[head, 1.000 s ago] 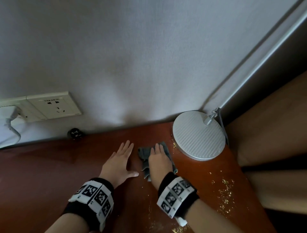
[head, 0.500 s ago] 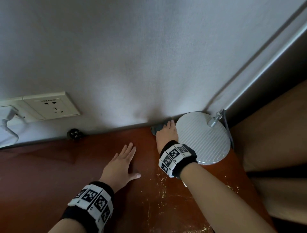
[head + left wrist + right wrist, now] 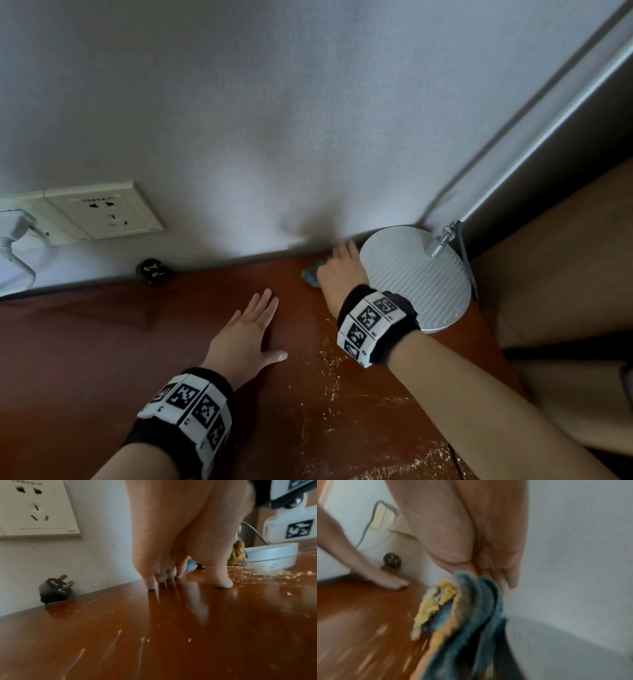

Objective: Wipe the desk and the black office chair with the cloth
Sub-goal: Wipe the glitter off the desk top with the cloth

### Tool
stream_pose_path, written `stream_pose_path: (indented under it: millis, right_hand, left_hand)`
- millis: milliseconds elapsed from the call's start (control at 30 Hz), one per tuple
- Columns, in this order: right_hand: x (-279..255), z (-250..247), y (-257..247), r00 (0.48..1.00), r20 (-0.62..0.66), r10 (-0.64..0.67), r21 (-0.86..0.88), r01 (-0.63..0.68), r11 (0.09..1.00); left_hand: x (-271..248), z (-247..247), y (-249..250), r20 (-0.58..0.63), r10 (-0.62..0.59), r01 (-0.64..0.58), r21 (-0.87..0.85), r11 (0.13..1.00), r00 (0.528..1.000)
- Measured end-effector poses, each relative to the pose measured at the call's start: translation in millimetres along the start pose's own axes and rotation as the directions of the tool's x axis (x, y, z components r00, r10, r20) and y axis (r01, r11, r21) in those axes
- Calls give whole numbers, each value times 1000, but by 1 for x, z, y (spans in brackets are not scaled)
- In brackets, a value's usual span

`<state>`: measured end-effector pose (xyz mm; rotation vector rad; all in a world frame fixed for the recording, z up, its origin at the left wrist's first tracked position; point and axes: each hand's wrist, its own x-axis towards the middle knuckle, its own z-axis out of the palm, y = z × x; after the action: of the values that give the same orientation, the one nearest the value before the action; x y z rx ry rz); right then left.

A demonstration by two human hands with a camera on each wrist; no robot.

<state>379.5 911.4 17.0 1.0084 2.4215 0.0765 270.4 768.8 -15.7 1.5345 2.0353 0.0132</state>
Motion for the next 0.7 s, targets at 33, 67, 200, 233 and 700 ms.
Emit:
stream_pose_path:
  millis: [33,67,200,233,700]
  right_hand:
    - [3,14,0,1000,7,-14,5,14,1000]
    - [3,27,-1,1000,3,-2,45,2,999]
    - [-30,47,-3,1000,-8,-27,79,28,996]
    - [-44,46,-3,998,21,-66,37,65,997]
    - [-19,12,23,972,-69,-226,118,233,965]
  left_hand:
    - [0,-1,1,4,-4,4,6,1000,1000]
    - [0,-1,1,7,-7,7,15,1000,1000]
    - [0,-1,2,36,-13,12,27,1000,999]
    - [-1,-1,2,41,-14,13,30,999,999]
    - [-31,5,-14,70,-47,47,-5,999,996]
